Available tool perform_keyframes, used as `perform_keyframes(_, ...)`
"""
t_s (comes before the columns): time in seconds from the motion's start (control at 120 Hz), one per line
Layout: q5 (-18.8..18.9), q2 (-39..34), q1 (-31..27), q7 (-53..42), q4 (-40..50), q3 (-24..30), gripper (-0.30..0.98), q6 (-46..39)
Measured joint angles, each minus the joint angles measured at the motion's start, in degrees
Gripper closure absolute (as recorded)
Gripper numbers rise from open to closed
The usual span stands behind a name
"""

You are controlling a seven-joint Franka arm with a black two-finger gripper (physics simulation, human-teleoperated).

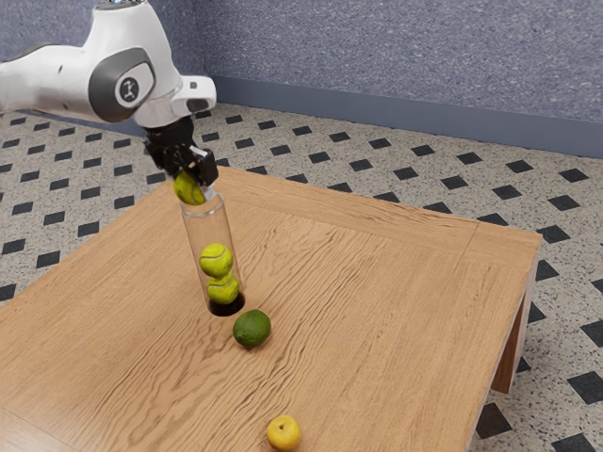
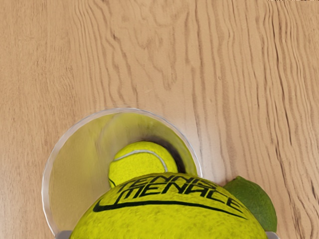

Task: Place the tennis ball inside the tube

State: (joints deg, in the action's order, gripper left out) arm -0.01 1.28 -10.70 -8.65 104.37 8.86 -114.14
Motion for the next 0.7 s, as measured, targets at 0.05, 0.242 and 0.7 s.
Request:
perform_keyframes(0.05, 0.12, 1.41, 0.07, 0.43, -1.16, -0.15, 0.35, 0.10)
perform_keyframes(0.242, 0.01, 4.43, -0.64, 1.67, -2.67, -0.56, 0.26, -0.22)
perform_keyframes(0.7, -1.08, -2.31, -0.52, 2.63, -8.70, -0.18, 0.03, 10.85)
